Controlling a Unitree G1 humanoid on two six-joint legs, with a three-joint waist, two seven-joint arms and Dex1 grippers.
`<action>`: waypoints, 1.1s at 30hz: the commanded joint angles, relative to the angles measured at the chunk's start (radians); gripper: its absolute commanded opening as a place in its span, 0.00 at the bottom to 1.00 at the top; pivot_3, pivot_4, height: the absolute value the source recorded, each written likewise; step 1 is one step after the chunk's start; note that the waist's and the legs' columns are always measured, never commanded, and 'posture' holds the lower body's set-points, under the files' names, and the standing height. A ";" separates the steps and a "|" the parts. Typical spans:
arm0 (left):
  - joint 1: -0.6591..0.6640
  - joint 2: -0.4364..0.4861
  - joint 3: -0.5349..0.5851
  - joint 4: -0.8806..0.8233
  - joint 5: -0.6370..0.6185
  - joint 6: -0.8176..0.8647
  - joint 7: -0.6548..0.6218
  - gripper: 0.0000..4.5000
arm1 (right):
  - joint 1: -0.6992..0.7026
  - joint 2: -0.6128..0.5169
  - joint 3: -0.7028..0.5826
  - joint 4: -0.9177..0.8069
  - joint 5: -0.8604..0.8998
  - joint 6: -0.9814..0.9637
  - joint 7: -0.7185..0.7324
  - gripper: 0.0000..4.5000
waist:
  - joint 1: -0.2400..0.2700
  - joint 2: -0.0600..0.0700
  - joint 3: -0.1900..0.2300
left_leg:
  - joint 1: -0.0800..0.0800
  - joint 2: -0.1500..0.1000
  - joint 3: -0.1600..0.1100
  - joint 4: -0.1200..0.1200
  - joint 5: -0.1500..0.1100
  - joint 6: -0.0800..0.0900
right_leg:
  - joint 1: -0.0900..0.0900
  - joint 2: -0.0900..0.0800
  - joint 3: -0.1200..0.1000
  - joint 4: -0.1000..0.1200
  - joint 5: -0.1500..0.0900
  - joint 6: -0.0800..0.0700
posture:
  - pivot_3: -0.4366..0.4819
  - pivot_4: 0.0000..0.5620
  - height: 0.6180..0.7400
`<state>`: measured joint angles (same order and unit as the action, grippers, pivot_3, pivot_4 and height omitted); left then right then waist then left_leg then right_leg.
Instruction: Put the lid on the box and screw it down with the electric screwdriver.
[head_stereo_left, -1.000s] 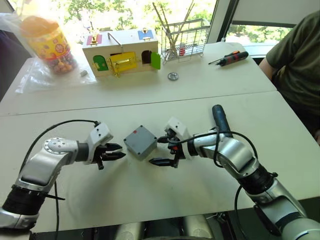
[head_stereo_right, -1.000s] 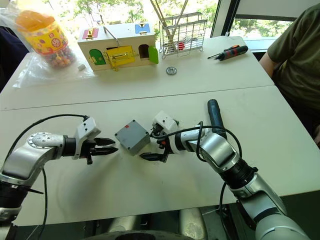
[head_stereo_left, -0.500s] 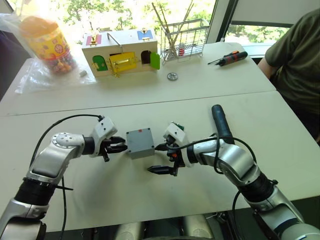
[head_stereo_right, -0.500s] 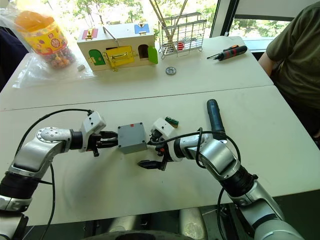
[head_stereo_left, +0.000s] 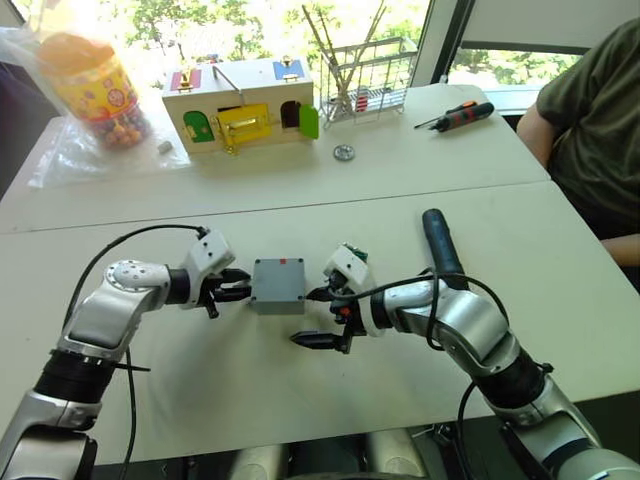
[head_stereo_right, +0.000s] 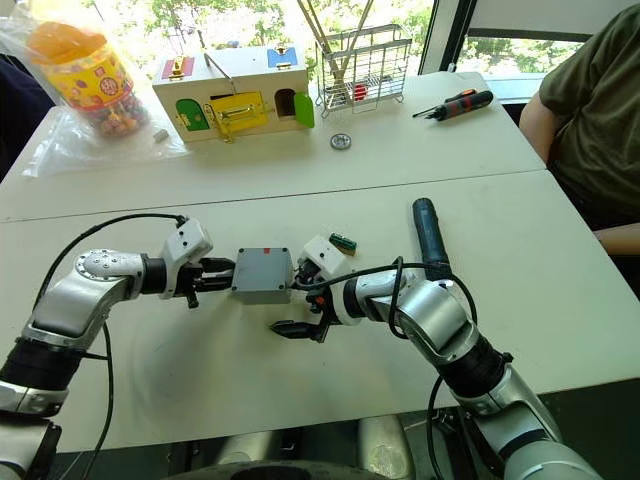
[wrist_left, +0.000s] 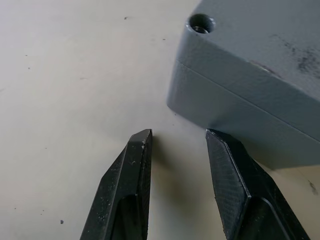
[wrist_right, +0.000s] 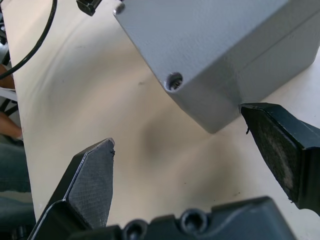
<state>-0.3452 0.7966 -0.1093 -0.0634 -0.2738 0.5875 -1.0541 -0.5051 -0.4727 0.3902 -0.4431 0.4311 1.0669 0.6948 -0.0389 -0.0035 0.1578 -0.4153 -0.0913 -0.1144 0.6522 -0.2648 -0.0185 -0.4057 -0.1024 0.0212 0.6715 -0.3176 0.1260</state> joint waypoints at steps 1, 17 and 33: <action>-0.030 0.030 0.134 -0.027 -0.119 0.094 -0.027 0.38 | -0.022 -0.069 -0.204 -0.122 0.105 0.045 0.035 1.00 | 0.006 0.000 0.000 | 0.000 0.000 0.000 0.000 0.000 0.000 | 0.000 0.000 0.000 0.000 0.000 0.000 | 0.48 0.27 1.00; -0.155 -0.079 0.018 -0.296 -0.217 0.222 0.073 0.38 | 0.035 -0.097 -0.261 0.265 -0.083 -0.349 0.004 0.89 | 0.018 0.000 0.000 | 0.000 0.000 0.001 0.001 0.000 0.000 | 0.001 0.000 0.001 0.001 0.000 0.000 | 0.48 0.27 1.00; -0.146 -0.047 -0.058 -0.323 -0.160 0.154 0.067 0.38 | 0.024 -0.016 -0.256 0.371 -0.141 -0.428 -0.012 0.78 | 0.023 0.000 0.000 | 0.000 0.000 0.001 0.002 0.000 0.000 | 0.001 0.002 0.001 0.001 0.000 0.000 | 0.48 0.27 1.00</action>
<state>-0.4858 0.7382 -0.1758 -0.3653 -0.4385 0.7584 -0.9821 -0.4611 -0.4918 0.1482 -0.0538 0.2935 0.6593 0.6822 -0.0155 -0.0038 0.1576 -0.4149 -0.0914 -0.1128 0.6543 -0.2647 -0.0187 -0.4048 -0.1008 0.0219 0.6729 -0.3176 0.1260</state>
